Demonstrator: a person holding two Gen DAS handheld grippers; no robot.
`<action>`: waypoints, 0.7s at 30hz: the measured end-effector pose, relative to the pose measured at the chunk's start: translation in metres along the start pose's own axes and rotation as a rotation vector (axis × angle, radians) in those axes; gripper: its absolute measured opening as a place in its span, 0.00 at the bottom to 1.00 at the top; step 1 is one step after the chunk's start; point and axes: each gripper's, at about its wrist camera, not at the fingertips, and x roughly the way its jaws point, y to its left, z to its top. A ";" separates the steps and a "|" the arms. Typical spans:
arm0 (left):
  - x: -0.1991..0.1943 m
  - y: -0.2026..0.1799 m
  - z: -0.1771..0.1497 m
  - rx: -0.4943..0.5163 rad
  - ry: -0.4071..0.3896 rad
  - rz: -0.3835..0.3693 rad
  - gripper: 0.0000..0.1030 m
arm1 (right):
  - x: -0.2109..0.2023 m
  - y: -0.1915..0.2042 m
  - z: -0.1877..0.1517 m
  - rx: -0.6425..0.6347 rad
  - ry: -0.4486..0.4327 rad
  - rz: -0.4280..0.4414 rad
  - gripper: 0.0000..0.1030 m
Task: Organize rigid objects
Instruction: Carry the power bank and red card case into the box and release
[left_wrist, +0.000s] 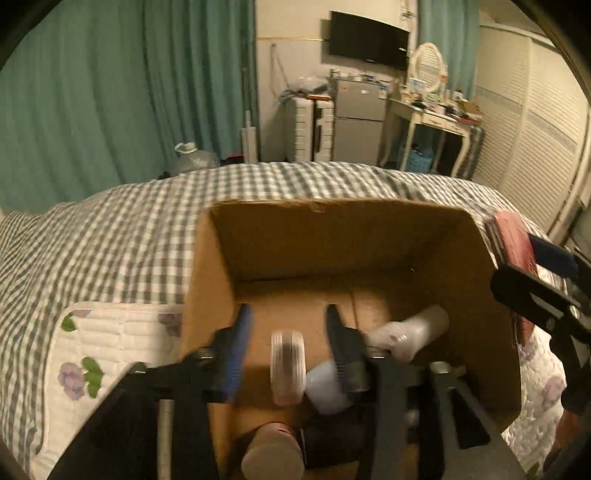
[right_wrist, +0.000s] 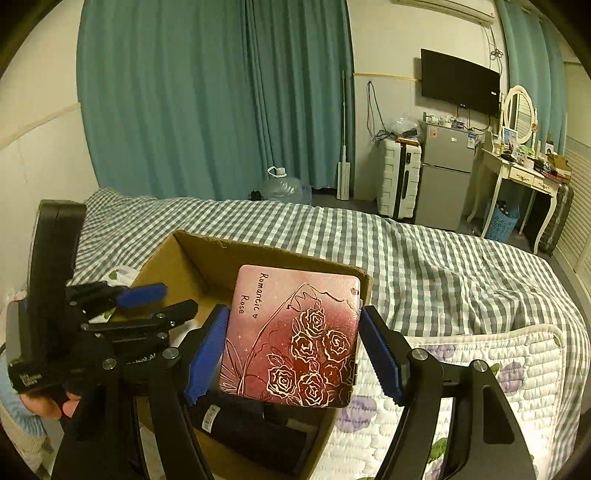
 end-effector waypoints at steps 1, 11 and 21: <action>-0.004 0.002 0.001 -0.011 -0.010 -0.002 0.46 | -0.001 0.001 0.001 -0.004 -0.003 -0.002 0.69; -0.050 0.024 0.000 -0.031 -0.067 0.009 0.51 | 0.007 0.017 0.008 -0.040 0.008 -0.010 0.69; -0.027 0.027 -0.009 -0.007 -0.065 -0.003 0.51 | 0.062 0.014 0.006 -0.009 0.066 -0.018 0.70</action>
